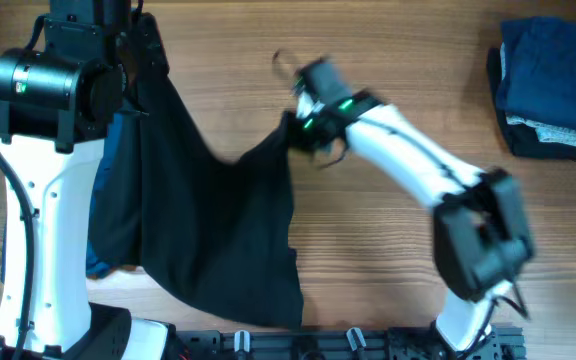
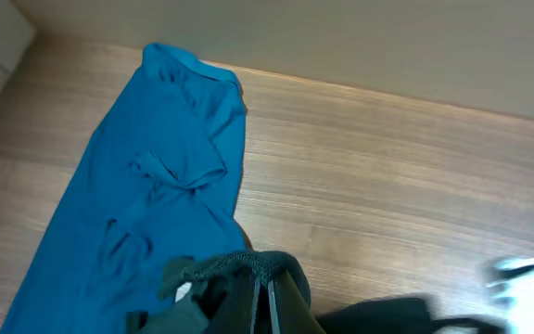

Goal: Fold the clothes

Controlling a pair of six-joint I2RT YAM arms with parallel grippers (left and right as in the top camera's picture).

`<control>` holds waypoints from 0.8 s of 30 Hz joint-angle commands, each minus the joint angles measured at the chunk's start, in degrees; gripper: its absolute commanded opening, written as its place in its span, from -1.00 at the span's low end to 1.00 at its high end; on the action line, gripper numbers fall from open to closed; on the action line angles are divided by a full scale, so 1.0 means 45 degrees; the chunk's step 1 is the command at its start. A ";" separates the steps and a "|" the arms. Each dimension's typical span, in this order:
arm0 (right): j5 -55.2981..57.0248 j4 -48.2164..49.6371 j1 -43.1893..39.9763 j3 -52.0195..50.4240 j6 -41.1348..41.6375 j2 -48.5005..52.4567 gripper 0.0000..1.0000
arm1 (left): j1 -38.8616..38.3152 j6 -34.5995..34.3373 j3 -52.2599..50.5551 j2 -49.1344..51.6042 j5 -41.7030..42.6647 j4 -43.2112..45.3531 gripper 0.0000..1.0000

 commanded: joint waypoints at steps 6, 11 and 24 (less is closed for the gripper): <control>0.2521 -0.2691 -0.2200 0.2934 -0.4464 -0.4915 -0.91 | 0.0019 -0.0457 0.0073 -0.0510 0.0996 0.1049 -0.92; 0.3725 -0.4099 -0.3196 0.3531 -0.4998 -0.6951 -0.91 | 0.0015 -0.0457 0.0073 -0.1841 0.0991 0.1574 -0.92; 0.3939 -0.7786 -0.6125 0.9578 -0.6921 -0.8063 -0.92 | 0.0015 -0.0461 0.0073 -0.5246 0.0986 0.1695 -0.92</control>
